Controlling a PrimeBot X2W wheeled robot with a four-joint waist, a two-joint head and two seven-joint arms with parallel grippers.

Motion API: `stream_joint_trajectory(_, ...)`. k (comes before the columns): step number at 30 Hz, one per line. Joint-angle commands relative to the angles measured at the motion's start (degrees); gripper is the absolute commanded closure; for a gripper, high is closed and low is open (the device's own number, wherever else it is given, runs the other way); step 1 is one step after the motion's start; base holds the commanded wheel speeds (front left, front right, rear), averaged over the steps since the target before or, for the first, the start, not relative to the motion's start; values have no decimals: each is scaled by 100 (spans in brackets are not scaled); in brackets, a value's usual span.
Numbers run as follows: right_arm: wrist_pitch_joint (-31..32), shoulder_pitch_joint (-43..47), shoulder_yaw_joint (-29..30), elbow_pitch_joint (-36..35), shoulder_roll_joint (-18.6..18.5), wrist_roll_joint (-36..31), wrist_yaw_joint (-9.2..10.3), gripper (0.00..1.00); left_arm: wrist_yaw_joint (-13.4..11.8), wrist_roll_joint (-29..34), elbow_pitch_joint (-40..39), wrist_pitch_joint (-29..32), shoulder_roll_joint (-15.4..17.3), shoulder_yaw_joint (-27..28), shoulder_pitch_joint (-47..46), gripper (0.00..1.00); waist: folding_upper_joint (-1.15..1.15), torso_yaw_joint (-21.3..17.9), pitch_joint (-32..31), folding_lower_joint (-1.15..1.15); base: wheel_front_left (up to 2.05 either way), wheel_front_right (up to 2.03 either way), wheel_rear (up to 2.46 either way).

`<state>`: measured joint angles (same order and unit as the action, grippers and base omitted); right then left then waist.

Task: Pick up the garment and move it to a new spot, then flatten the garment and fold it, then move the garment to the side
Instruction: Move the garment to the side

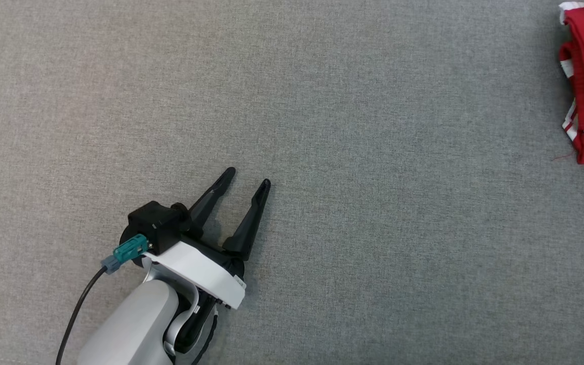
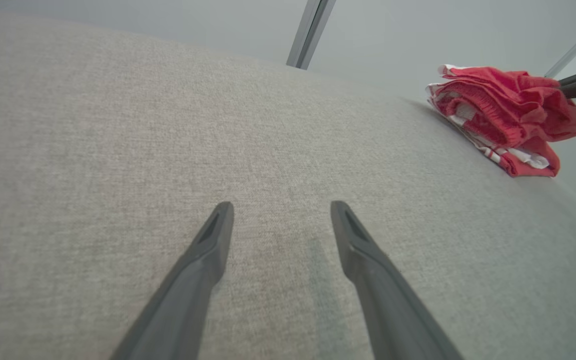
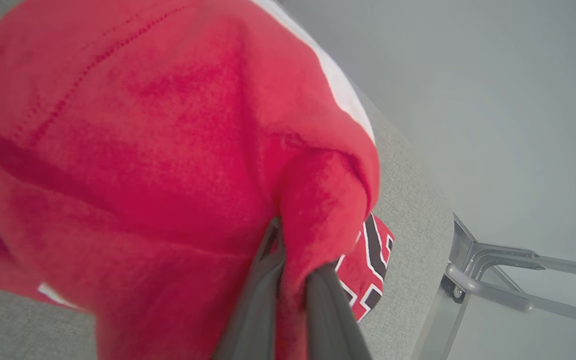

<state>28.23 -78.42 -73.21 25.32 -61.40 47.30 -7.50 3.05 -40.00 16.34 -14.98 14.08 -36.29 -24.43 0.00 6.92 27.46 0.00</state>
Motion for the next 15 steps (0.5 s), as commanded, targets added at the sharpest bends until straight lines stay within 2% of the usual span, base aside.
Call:
stream_joint_trajectory(1, -34, -52, -7, 100, 25, -53, -1, 100, 28, 8, 11, -14, 53, 28, -103, 0, 0, 1, -2, 0, 0, 0, 0)
stream_joint_trajectory(2, -60, -58, -6, 172, 54, -94, -1, 91, 30, 2, 20, -15, 58, 32, -94, 0, 0, -1, -10, 0, 0, 0, 0)
stream_joint_trajectory(3, -87, -48, -6, 262, 98, -119, -1, 59, 28, -4, 32, -15, 61, 35, -84, 0, 0, -7, -29, 0, 0, 0, 0)
stream_joint_trajectory(4, -147, -65, -6, 357, 138, -137, -1, 13, 21, -9, 41, -16, 64, 40, -76, 0, 0, -17, -51, 0, 0, 0, 0)
stream_joint_trajectory(5, -207, -61, -6, 459, 196, -158, -1, 0, 11, -13, 45, -16, 65, 42, -65, 0, 0, -30, -79, 0, 0, 0, 0)
stream_joint_trajectory(15, -998, -60, 14, 1106, 771, -327, -1, 0, -63, -72, 71, -8, 159, 85, 146, 0, 0, -288, -671, 0, 0, 0, 0)
